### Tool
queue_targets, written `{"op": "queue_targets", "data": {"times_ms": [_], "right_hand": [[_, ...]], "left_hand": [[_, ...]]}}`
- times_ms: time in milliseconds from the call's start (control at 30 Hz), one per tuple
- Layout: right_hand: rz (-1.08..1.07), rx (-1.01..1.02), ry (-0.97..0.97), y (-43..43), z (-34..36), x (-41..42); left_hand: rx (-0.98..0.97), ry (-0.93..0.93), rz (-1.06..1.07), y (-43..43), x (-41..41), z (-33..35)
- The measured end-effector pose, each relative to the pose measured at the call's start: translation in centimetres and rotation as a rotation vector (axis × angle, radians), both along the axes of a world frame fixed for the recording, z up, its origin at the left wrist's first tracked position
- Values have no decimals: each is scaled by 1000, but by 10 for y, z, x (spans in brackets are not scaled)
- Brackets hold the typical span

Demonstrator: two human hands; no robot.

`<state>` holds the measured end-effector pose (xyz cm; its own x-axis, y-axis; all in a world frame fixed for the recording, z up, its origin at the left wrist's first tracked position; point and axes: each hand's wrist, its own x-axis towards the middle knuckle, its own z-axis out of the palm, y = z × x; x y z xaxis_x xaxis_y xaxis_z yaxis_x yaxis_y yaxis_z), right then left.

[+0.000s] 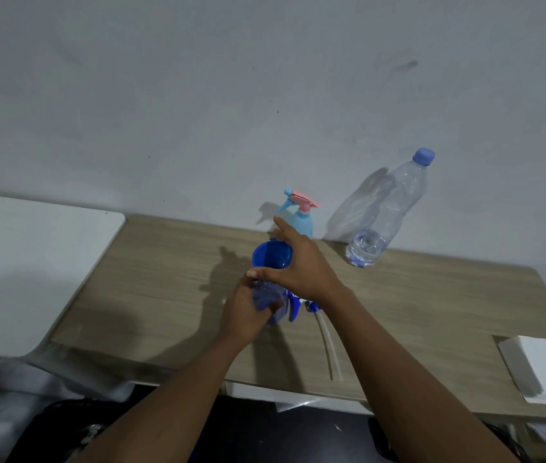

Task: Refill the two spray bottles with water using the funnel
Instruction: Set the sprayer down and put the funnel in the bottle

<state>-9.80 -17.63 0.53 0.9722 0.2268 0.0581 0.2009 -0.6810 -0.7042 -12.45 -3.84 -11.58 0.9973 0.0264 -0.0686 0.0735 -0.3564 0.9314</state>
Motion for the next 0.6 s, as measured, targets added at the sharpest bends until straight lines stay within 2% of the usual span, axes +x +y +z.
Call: {"op": "queue_targets", "data": {"times_ms": [133,267,400,500,600], "right_hand": [[-69,190,1,-12,-3,-8],[-275,398,-24,-34,-23,-21],[-444,408,3,-79,-52,-38],[-552,365,34,-119,-65,-48],[-630,363,36,-158,-62,-41]], "left_hand": [[21,-5,20,0,-3,3],[48,-53,37,2,-16,-2],[137,-92,194,-17,-59,-4],[54,-22,45,-51,-80,-7],[27,12,-126,-94,-58,3]]}}
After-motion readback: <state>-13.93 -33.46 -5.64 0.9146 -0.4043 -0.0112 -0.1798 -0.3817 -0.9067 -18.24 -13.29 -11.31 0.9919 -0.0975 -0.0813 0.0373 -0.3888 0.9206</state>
